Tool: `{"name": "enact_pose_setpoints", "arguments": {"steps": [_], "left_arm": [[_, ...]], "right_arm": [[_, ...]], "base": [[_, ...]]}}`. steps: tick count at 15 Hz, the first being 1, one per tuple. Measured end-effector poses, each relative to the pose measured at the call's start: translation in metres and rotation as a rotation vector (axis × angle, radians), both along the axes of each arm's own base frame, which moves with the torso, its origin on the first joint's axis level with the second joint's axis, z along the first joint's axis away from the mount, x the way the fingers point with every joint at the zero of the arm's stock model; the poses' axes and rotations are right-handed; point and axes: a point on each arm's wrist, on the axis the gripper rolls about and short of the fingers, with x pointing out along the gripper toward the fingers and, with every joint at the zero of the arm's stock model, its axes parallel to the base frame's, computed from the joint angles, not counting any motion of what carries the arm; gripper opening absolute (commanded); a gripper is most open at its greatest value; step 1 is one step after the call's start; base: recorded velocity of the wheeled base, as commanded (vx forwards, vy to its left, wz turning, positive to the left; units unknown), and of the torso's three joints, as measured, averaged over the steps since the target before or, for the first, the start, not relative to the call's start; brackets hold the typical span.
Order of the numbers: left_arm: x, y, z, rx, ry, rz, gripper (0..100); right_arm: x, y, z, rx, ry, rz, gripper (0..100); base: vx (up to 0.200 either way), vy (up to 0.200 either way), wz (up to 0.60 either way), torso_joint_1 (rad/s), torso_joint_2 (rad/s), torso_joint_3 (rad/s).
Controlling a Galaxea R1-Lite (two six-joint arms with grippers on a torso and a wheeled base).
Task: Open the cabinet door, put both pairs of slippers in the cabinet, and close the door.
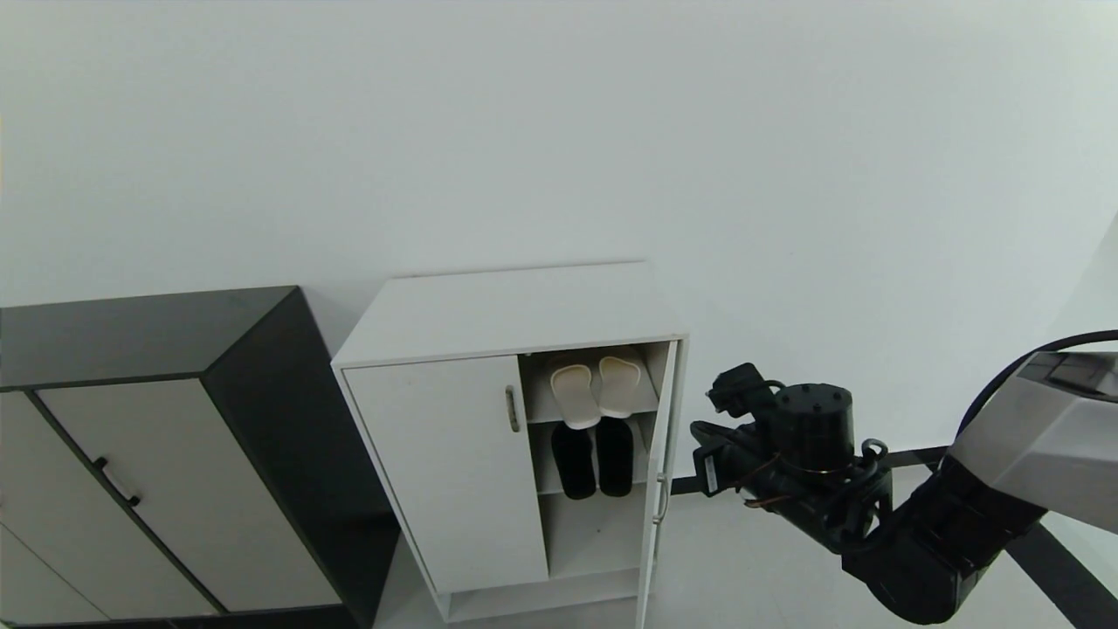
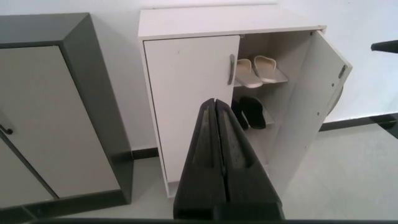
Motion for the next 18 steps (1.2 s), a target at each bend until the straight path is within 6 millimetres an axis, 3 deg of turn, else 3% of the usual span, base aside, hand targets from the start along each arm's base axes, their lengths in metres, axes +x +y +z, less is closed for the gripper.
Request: {"name": "enact_pose_setpoints", "arguments": {"steps": [9,15,18], "left_arm": [[0.000,0.000,0.000,-0.003,0.000,0.000,0],[0.000,0.000,0.000,-0.002,0.000,0.000,0],[0.000,0.000,0.000,-0.003,0.000,0.000,0]], "right_arm": [[-0.002,0.000,-0.022,-0.046,0.062,0.061,0],[0.021,0.020,-0.035,-0.026,0.041,0.078,0],[0.025,0.033,-0.034,0.075,0.035,0.108,0]], "base": [[0.022,0.000,0.00,0.000,0.00,-0.001],[0.000,0.000,0.00,0.000,0.00,0.000],[0.000,0.000,0.00,0.000,0.00,0.000]]}}
